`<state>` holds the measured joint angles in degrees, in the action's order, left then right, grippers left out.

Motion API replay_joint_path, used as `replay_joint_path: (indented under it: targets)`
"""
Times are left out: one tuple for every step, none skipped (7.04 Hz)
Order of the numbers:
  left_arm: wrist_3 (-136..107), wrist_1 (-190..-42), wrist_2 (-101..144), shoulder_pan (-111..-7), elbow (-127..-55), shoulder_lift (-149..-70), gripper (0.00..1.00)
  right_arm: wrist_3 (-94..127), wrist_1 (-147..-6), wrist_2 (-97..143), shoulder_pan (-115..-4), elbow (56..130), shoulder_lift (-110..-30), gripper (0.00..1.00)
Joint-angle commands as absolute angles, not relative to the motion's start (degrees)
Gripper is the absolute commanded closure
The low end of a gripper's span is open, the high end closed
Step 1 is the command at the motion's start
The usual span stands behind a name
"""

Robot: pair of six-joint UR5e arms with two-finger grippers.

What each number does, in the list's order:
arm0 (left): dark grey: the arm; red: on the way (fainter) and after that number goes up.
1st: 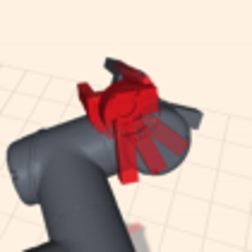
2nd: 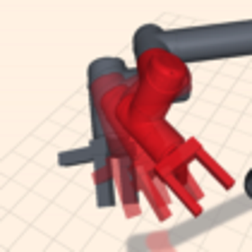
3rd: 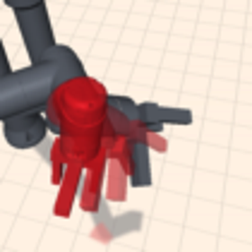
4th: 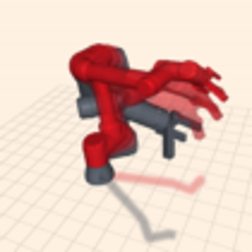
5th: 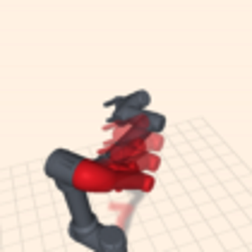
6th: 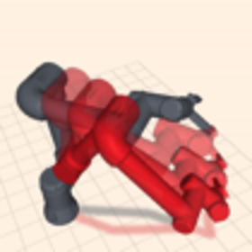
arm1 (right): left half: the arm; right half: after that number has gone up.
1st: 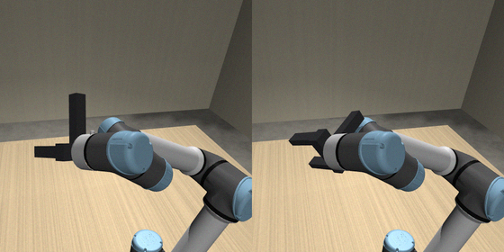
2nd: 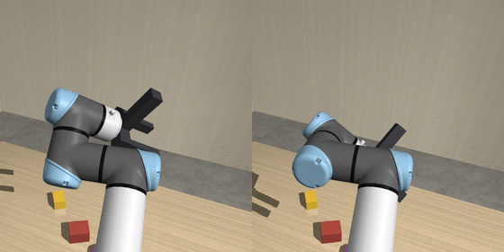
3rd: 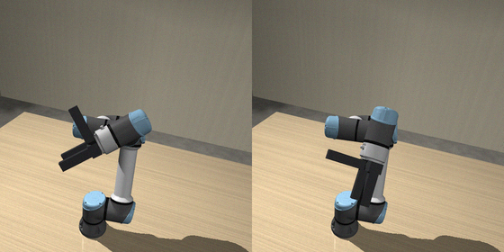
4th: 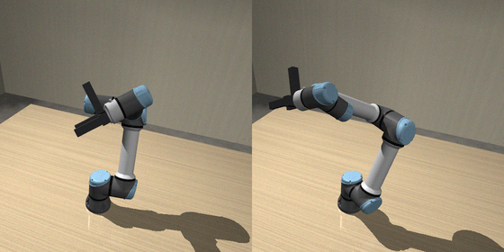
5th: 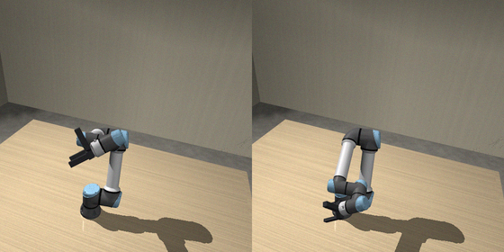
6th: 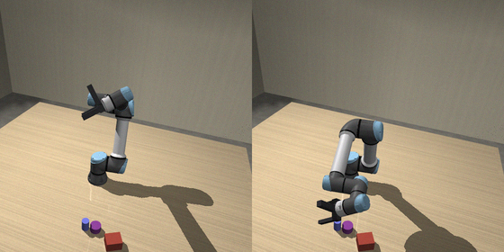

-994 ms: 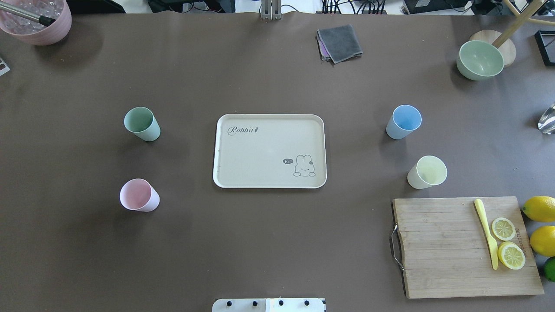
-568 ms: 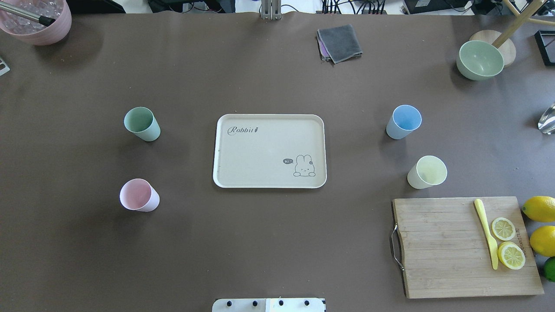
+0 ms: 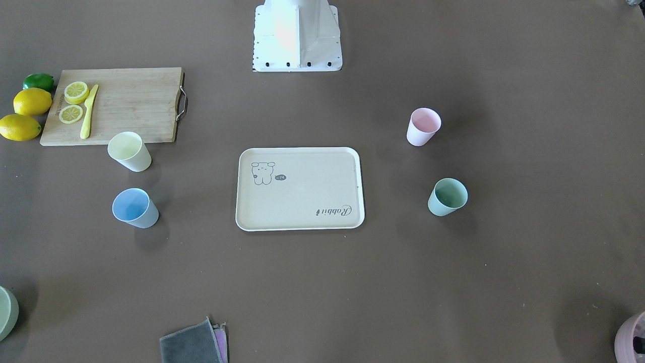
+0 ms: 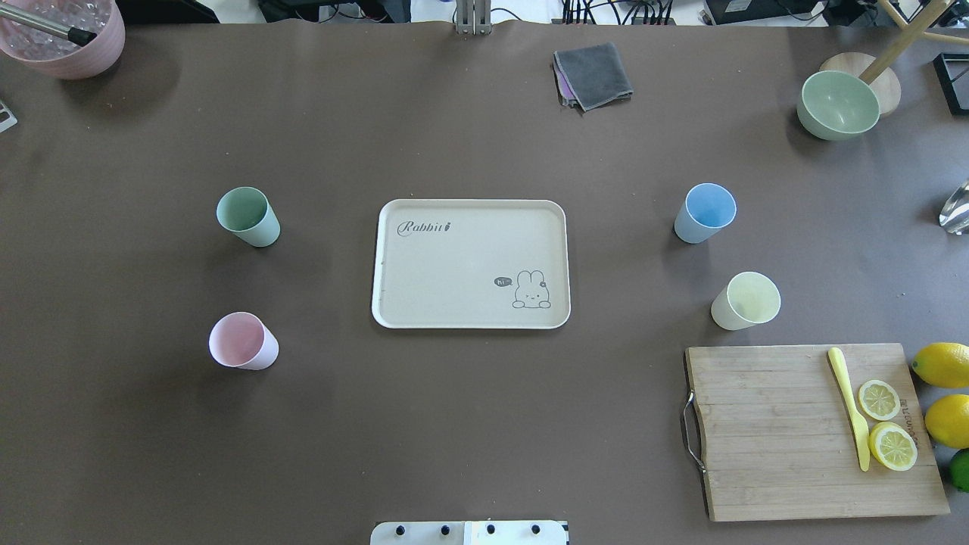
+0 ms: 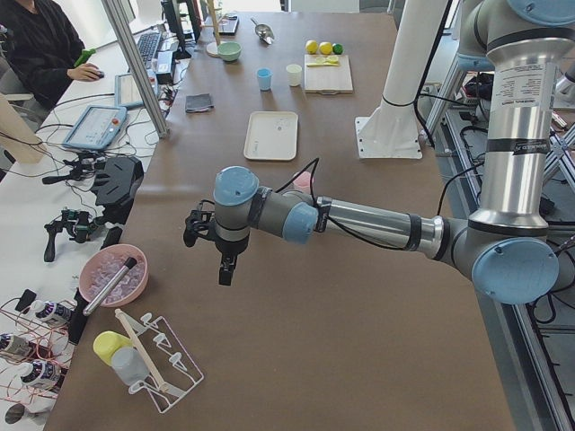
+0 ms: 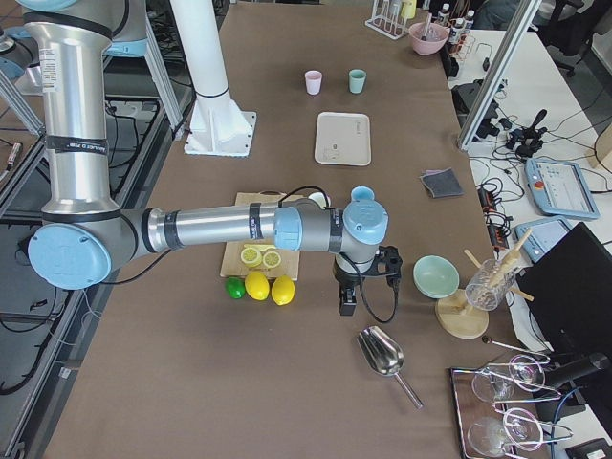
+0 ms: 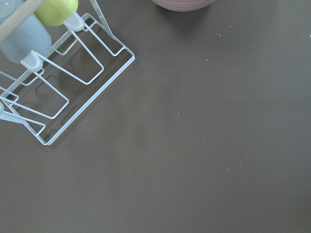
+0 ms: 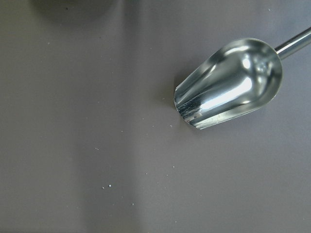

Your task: Place all cups on tray

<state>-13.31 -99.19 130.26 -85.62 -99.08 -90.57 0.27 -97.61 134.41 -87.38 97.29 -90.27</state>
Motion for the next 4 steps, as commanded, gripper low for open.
replay_joint_path:
  targets:
    - [-13.0, -99.2, 130.3, -85.5, -99.1, -90.6, 0.02, 0.2, -97.5, 134.4, -87.4, 96.6, -90.3, 0.0]
    - [-12.8, -99.2, 130.1, -85.5, -98.9, -90.9, 0.02, 0.2, -97.6, 134.7, -87.5, 96.7, -90.4, 0.0]
    - [-12.7, -99.5, 130.5, -85.5, -98.4, -91.3, 0.02, 0.1, -97.5, 134.8, -87.4, 96.9, -90.2, 0.0]
    - [-12.7, -99.3, 130.1, -85.5, -97.9, -91.6, 0.02, 0.1, -97.5, 134.7, -87.4, 96.9, -89.6, 0.0]
